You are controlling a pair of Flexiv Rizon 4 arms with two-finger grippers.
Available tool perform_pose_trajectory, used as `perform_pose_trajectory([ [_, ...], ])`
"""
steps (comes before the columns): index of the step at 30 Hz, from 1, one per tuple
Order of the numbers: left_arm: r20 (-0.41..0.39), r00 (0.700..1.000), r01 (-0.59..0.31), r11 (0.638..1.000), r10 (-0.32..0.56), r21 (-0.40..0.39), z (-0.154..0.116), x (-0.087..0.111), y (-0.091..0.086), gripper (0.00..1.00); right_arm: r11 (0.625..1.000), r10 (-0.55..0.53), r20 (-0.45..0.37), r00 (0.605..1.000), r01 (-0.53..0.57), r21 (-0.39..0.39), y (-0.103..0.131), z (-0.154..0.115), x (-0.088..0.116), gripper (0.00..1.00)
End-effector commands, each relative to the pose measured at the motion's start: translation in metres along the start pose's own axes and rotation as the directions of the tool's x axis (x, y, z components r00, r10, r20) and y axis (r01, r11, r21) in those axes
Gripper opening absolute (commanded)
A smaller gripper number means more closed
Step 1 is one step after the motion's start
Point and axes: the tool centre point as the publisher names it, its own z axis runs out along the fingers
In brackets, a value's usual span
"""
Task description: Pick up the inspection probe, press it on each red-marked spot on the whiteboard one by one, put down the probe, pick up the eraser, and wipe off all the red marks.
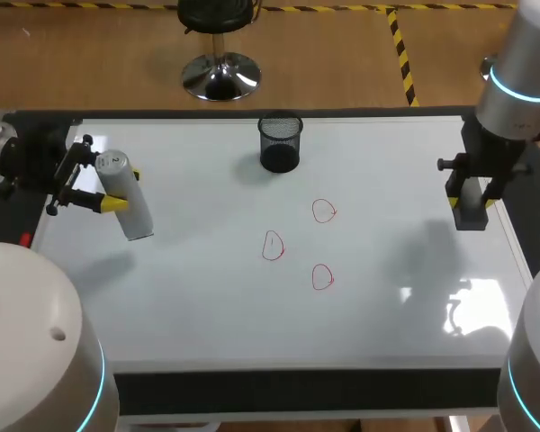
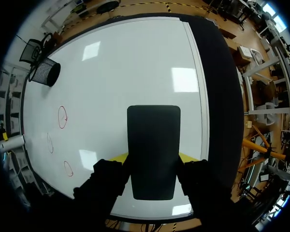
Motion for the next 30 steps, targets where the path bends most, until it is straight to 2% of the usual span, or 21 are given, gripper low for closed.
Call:
perform_pose_trajectory([
  [1, 0.003, 1.000, -0.002, 1.000, 0.002, -0.002, 0.000, 0.001, -0.002, 0.00, 1.000, 0.023, 0.014, 1.000, -0.023, -0.008, -0.007, -0.005, 0.009, 0.00],
  [5, 0.003, 1.000, -0.002, 1.000, 0.002, -0.002, 0.000, 0.001, -0.002, 0.00, 0.997, 0.083, 0.004, 0.997, -0.083, 0.003, -0.013, -0.009, 0.012, 0.00],
  [11, 0.003, 1.000, -0.002, 1.000, 0.002, -0.002, 0.000, 0.001, -0.002, 0.00, 0.991, 0.130, 0.008, 0.991, -0.130, -0.023, -0.028, -0.019, 0.024, 0.00],
  [19, 0.003, 1.000, -0.002, 1.000, 0.002, -0.002, 0.000, 0.001, -0.002, 0.00, 0.994, 0.107, 0.009, 0.994, -0.106, -0.039, -0.048, -0.027, 0.053, 0.00],
  [24, 0.003, 1.000, -0.002, 1.000, 0.002, -0.002, 0.000, 0.001, -0.002, 0.00, 0.987, 0.160, 0.057, 0.985, -0.160, -0.005, -0.051, -0.022, 0.071, 0.00],
  [30, 0.003, 1.000, -0.002, 1.000, 0.002, -0.002, 0.000, 0.001, -0.002, 0.00, 0.989, 0.148, 0.045, 0.988, -0.148, 0.005, -0.057, -0.022, 0.093, 0.00],
])
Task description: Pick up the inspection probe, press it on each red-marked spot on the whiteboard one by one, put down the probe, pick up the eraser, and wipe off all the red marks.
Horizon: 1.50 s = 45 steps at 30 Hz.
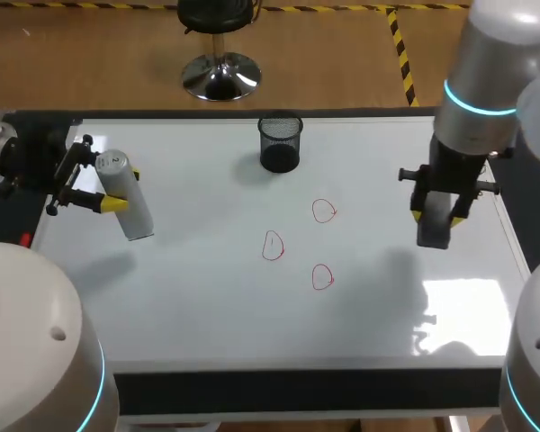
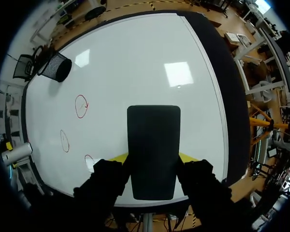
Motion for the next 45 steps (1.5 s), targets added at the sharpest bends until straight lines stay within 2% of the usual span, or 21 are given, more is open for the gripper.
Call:
perform_pose_trajectory([
  [1, 0.003, 1.000, -0.002, 1.000, 0.002, -0.002, 0.000, 0.001, -0.002, 0.00, 1.000, -0.005, 0.024, 1.000, 0.005, 0.007, -0.002, 0.001, 0.018, 0.00],
  [10, 0.003, 1.000, -0.002, 1.000, 0.002, -0.002, 0.000, 0.001, -0.002, 0.00, 1.000, -0.023, -0.019, 1.000, 0.023, -0.006, -0.021, -0.007, 0.053, 0.00],
  [22, 0.003, 1.000, -0.002, 1.000, 0.002, -0.002, 0.000, 0.001, -0.002, 0.00, 0.998, -0.059, -0.032, 0.998, 0.059, -0.023, -0.042, -0.010, 0.096, 0.00],
  [33, 0.003, 1.000, -0.002, 1.000, 0.002, -0.002, 0.000, 0.001, -0.002, 0.00, 0.990, -0.138, -0.019, 0.990, 0.137, -0.032, -0.063, -0.001, 0.139, 0.00],
  [45, 0.003, 1.000, -0.002, 1.000, 0.002, -0.002, 0.000, 0.001, -0.002, 0.00, 0.988, -0.155, -0.025, 0.988, 0.154, -0.033, -0.081, 0.004, 0.188, 0.00],
])
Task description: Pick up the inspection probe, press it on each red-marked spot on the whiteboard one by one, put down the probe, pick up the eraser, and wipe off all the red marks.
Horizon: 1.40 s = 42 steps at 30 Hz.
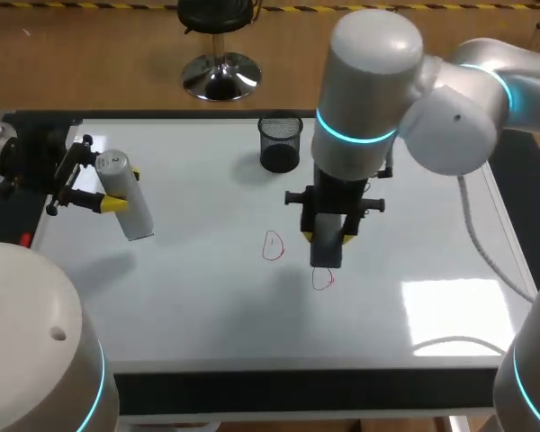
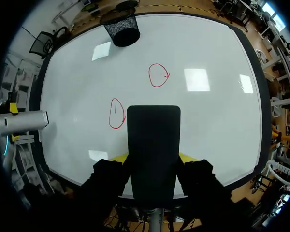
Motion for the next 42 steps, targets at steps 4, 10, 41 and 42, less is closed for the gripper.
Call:
perform_pose_trajectory([
  [4, 0.002, 1.000, -0.002, 1.000, 0.002, -0.002, 0.000, 0.001, -0.002, 0.00, 1.000, -0.016, 0.046, 0.999, 0.016, 0.001, -0.008, 0.009, 0.041, 0.00],
  [10, 0.002, 1.000, -0.002, 1.000, 0.002, -0.002, 0.000, 0.001, -0.002, 0.00, 0.999, -0.049, 0.069, 0.996, 0.049, 0.008, -0.017, 0.018, 0.066, 0.00],
  [41, 0.002, 1.000, -0.002, 1.000, 0.002, -0.002, 0.000, 0.001, -0.002, 0.00, 0.994, -0.096, 0.011, 0.995, 0.096, 0.056, -0.003, 0.036, 0.124, 0.00],
  [42, 0.002, 1.000, -0.002, 1.000, 0.002, -0.002, 0.000, 0.001, -0.002, 0.00, 0.994, -0.096, 0.011, 0.995, 0.096, 0.056, -0.003, 0.036, 0.124, 0.00],
])
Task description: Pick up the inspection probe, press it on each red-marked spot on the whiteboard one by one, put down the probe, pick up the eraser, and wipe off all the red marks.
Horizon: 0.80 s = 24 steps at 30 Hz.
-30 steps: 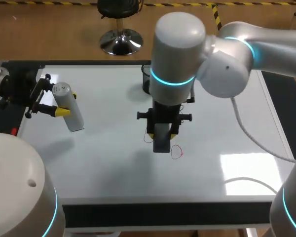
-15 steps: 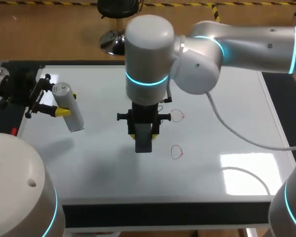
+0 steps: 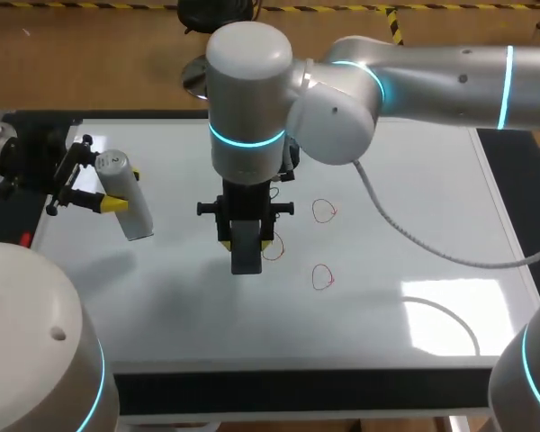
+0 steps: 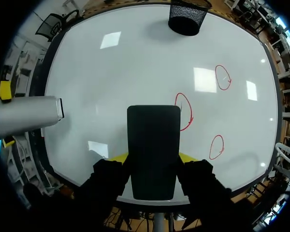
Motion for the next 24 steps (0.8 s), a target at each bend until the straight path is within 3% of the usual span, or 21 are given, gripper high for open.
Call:
perform_pose_trajectory([
  [1, 0.002, 1.000, -0.002, 1.000, 0.002, -0.002, 0.000, 0.001, -0.002, 0.00, 1.000, -0.001, 0.000, 1.000, 0.001, -0.001, 0.000, -0.001, -0.001, 0.00],
  [17, 0.002, 1.000, -0.002, 1.000, 0.002, -0.002, 0.000, 0.001, -0.002, 0.00, 1.000, 0.004, -0.001, 1.000, -0.004, -0.002, 0.001, 0.000, -0.001, 0.00],
  [24, 0.002, 1.000, -0.002, 1.000, 0.002, -0.002, 0.000, 0.001, -0.002, 0.00, 1.000, 0.020, -0.040, 0.999, -0.021, -0.006, 0.006, 0.010, -0.007, 0.00],
])
